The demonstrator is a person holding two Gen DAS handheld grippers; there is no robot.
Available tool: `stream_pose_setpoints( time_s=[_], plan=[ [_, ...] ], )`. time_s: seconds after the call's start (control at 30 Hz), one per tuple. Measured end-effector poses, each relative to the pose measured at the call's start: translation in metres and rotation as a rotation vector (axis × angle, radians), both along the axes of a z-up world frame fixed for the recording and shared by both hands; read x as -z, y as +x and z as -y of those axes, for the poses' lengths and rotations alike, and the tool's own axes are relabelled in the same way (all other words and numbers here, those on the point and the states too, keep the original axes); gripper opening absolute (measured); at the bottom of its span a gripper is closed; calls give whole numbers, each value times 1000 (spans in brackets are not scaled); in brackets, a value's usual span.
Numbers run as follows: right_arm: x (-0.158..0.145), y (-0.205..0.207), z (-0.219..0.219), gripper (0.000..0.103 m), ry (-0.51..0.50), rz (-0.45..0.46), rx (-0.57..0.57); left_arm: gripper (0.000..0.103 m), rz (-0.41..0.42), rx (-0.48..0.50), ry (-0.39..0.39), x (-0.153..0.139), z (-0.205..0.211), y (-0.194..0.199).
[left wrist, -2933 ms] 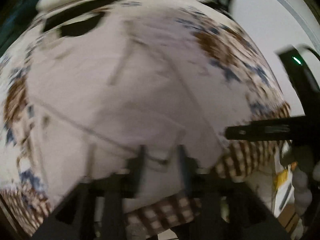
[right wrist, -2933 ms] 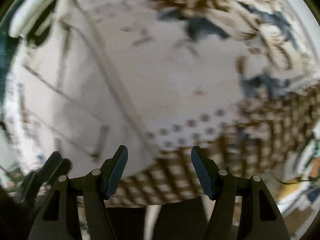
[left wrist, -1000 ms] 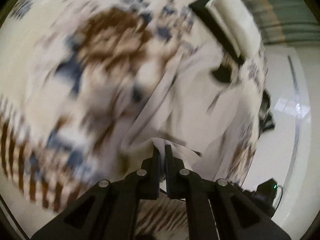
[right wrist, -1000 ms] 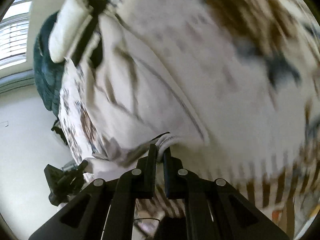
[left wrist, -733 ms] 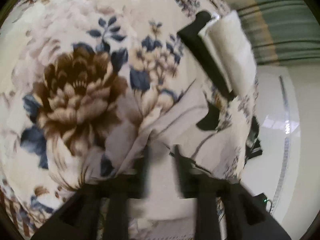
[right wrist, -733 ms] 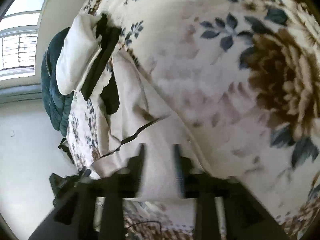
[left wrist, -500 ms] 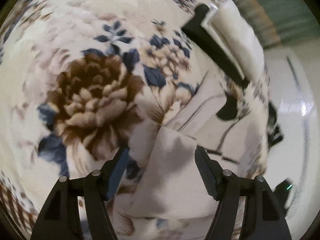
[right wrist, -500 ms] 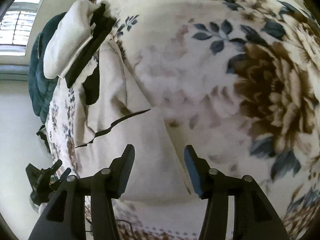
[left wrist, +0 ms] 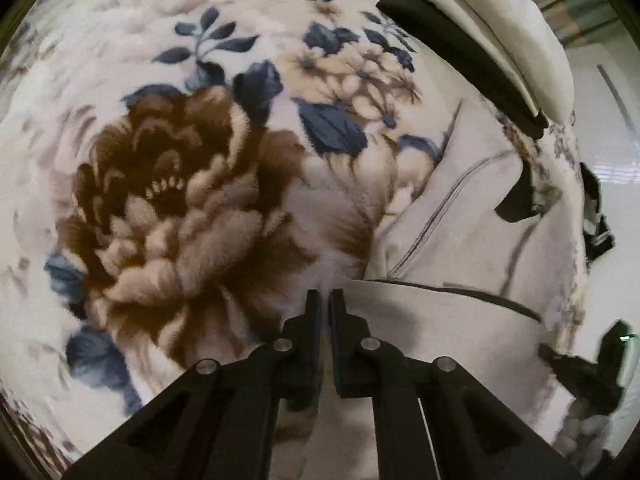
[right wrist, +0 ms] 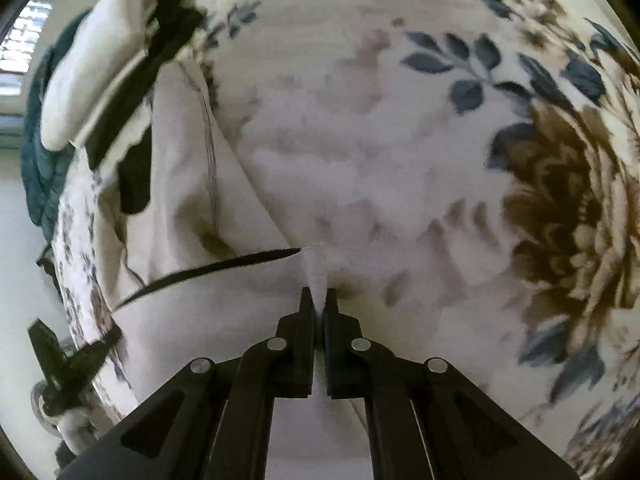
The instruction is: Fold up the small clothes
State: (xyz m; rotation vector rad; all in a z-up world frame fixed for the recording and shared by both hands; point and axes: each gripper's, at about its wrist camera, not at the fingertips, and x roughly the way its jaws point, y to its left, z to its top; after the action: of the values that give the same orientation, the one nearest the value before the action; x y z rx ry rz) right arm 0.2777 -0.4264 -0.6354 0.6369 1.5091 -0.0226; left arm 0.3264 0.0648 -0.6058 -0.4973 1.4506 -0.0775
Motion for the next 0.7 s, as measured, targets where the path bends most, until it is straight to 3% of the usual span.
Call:
stream_pose_setpoints(
  time_s=[0.03, 0.07, 0.1, 0.17, 0.2, 0.3, 0.4, 0.47, 0.53, 0.7],
  plan=[
    [-2, 4, -2, 15, 5, -25, -9, 7, -9, 6, -17, -6, -1, 3],
    [-5, 8, -2, 28, 3, -32, -11, 14, 12, 29, -3, -18, 1, 9],
    [-12, 13, -1, 39, 8, -18, -2, 29, 51, 64, 21, -31, 7, 15],
    [-30, 29, -1, 43, 3, 33, 24, 53, 113, 120, 28, -48, 23, 31],
    [-34, 37, -2, 43, 4, 45, 26, 59, 142, 146, 24, -54, 35, 41],
    [-42, 76, -10, 45, 10, 85, 27, 59, 165, 263, 69, -47, 78, 75],
    [-35, 124, -27, 46, -14, 100, -14, 59, 185, 397, 221, -24, 123, 102],
    [-30, 144, -36, 52, -21, 100, -45, 59, 193, 449, 340, -9, 136, 116],
    [-23, 167, -48, 52, -37, 97, -104, 59, 184, 425, 387, -1, 123, 128],
    [-5, 191, -57, 52, -95, 41, -152, 57, 126, 194, 383, 0, 51, 153]
  ],
)
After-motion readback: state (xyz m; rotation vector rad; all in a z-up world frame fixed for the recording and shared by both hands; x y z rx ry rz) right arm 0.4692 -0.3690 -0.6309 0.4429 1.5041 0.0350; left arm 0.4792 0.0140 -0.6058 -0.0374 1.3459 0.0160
